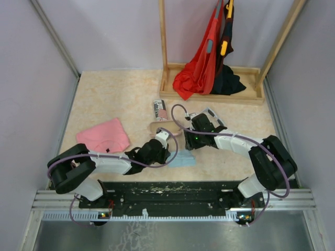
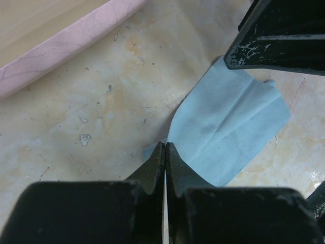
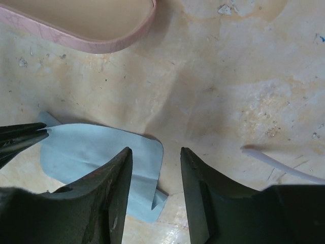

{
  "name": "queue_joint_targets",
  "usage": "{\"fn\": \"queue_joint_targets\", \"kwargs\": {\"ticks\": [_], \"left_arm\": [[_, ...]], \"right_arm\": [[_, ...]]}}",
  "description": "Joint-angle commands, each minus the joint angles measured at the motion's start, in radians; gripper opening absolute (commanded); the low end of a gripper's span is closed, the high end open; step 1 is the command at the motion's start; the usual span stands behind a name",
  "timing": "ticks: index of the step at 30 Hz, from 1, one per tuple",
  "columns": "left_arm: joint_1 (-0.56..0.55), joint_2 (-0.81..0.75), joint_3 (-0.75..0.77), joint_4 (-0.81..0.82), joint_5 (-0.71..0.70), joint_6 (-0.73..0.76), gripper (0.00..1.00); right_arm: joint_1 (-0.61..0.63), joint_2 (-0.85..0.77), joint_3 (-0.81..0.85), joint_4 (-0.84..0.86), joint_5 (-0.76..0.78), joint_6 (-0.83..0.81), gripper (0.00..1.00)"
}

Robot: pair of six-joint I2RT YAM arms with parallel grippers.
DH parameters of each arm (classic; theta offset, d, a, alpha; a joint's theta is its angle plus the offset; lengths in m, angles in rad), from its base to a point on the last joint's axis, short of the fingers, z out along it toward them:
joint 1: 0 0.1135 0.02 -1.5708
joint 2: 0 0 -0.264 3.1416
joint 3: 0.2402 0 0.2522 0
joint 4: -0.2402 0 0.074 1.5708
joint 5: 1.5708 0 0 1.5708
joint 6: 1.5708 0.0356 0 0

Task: Organize the sunglasses
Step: Fold the glasses cleaning cloth at the center of the board.

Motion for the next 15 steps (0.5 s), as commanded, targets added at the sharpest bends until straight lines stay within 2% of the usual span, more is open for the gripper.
{"fn": "queue_joint_targets", "kwargs": {"ticks": [1, 15], "left_arm": [[-0.005, 0.012, -0.014, 0.047, 0.016, -0.005, 0.01], [-0.005, 0.012, -0.020, 0.053, 0.011, 0.000, 0.01]], "right_arm": [[0.038, 0.045, 0.072, -0.048, 0.063, -0.030, 0.43], [0.155, 0.172, 0.187, -0.192, 0.203, -0.025, 0.41]]}}
